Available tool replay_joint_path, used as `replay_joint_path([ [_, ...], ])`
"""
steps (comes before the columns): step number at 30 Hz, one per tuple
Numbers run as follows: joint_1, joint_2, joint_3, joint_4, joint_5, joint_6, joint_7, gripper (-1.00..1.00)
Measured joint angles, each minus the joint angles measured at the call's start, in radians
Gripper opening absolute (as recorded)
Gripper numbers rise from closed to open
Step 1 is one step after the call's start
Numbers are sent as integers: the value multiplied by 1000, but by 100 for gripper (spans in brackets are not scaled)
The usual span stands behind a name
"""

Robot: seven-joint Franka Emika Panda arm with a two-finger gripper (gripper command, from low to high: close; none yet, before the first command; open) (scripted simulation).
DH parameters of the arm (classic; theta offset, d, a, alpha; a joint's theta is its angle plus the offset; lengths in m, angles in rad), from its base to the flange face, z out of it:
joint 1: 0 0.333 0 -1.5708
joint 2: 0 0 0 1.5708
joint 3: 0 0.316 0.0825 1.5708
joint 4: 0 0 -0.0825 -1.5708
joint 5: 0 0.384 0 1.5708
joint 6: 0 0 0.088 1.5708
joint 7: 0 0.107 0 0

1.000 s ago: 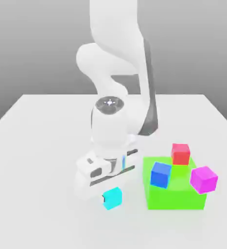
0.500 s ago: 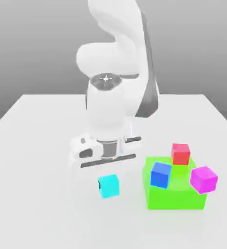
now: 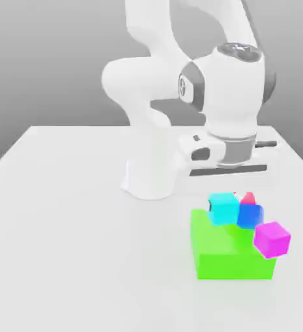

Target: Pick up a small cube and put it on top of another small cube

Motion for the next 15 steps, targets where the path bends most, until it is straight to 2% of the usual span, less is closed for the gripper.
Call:
replay_joint_path([
  [7, 192, -202, 27, -104, 62, -89, -200, -100],
  [13, 201, -37, 49, -156, 68, 128, -225, -100],
  [14, 200, -14, 52, -161, 68, 156, -224, 100],
  [15, 200, -14, 52, -161, 68, 156, -224, 100],
])
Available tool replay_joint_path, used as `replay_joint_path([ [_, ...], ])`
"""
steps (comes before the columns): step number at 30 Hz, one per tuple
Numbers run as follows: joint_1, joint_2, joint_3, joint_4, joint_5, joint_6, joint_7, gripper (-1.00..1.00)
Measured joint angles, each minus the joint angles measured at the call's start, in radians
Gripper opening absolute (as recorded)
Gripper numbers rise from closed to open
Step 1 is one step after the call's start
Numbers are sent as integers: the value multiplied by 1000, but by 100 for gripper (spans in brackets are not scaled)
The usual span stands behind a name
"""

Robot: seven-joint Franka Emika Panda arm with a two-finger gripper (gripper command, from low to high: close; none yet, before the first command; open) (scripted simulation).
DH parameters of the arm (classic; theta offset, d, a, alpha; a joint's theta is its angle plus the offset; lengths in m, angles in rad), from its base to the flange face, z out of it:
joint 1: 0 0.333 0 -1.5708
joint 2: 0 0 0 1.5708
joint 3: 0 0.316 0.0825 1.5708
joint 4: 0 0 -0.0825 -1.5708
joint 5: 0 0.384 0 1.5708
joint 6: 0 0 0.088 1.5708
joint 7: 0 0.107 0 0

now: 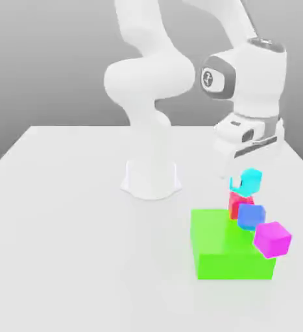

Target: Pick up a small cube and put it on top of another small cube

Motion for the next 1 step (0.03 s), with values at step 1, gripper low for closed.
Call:
replay_joint_path([
  [1, 0, 0, 0, 0, 0, 0, 0, 100],
])
